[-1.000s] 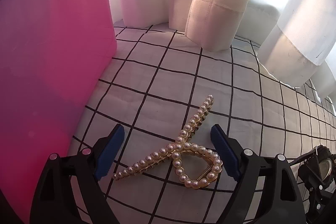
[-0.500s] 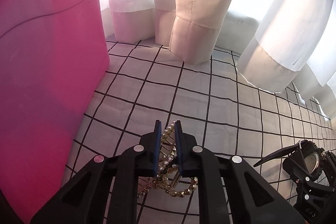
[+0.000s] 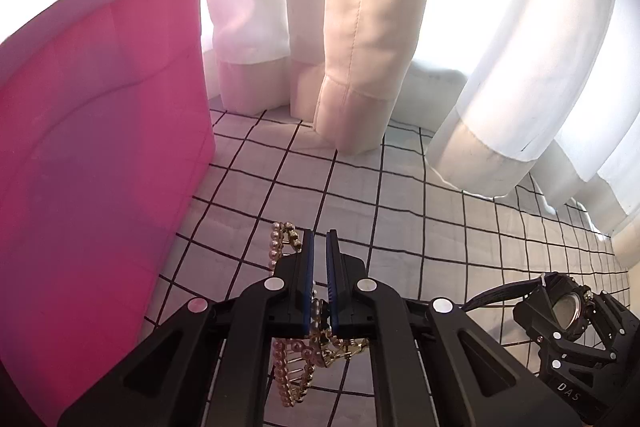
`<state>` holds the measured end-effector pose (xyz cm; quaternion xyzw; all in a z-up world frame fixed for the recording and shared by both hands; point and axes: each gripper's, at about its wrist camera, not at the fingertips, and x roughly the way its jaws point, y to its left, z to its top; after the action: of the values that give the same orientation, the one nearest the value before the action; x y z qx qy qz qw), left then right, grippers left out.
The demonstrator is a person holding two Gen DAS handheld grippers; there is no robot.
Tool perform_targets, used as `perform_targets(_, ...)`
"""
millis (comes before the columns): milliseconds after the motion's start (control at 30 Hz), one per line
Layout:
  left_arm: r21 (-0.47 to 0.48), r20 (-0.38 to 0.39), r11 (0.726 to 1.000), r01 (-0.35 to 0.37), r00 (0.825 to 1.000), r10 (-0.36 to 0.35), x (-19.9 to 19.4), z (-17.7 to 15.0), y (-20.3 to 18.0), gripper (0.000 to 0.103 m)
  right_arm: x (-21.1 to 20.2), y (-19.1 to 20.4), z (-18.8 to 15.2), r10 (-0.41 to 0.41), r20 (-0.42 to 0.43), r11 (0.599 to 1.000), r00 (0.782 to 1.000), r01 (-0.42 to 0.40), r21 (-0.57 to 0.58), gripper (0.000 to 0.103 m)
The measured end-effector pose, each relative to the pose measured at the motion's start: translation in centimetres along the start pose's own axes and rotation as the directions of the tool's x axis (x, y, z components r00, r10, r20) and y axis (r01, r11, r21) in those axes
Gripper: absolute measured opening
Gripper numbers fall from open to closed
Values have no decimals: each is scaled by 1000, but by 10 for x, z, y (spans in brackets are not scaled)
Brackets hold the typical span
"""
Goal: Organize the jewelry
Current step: 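Lift the watch and pearl clip and carry them over the pink tub, then open the right tool to drop the watch into the tub while the left tool holds the clip above it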
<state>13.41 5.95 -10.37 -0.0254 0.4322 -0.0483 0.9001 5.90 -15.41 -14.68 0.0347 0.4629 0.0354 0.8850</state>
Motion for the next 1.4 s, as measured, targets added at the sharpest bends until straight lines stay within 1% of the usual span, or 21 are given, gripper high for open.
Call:
perform_targets(133,13,38,1000,5,999,-5,-14,15,-9,6,-12,1,7,2,26,1000,1000,-2,-3,64)
perform_targets(300,14,86,1000,-2,996,1,-40,35,-12,6,-36,5,25,12,84,1000,996,-10,-15,64)
perform_targets(567,-1,197,999,-35,980,35,-93,70,-6,6,-82,29,66,57,202,996,978,-41,-81,64)
perform_targets(700,-27,242,998,-63,968,67,-119,86,8,6,-99,55,91,101,254,988,962,-68,-135,64)
perform_targets(833,-67,275,994,-89,956,104,-143,98,28,6,-113,88,113,163,293,974,942,-106,-200,64)
perform_targets(867,-76,284,992,-100,952,118,-149,101,34,5,-116,98,119,181,298,969,937,-118,-217,64)
perform_targets(900,-84,294,990,-113,947,133,-156,104,40,1,-118,108,123,201,302,963,932,-132,-235,64)
perform_targets(1033,-126,326,976,-177,922,209,-181,111,71,1,-123,153,140,278,305,932,911,-180,-313,64)
perform_targets(1167,-186,308,949,-254,902,302,-190,115,112,1,-119,204,158,354,280,896,892,-238,-376,64)
perform_targets(1200,-204,295,942,-266,901,318,-190,116,125,1,-117,217,163,375,264,885,889,-258,-388,64)
perform_targets(1300,-268,243,917,-294,901,360,-183,115,161,1,-107,257,177,401,224,858,888,-279,-431,64)
perform_targets(1400,-310,180,896,-317,906,383,-174,111,188,1,-102,287,184,411,194,842,891,-289,-456,64)
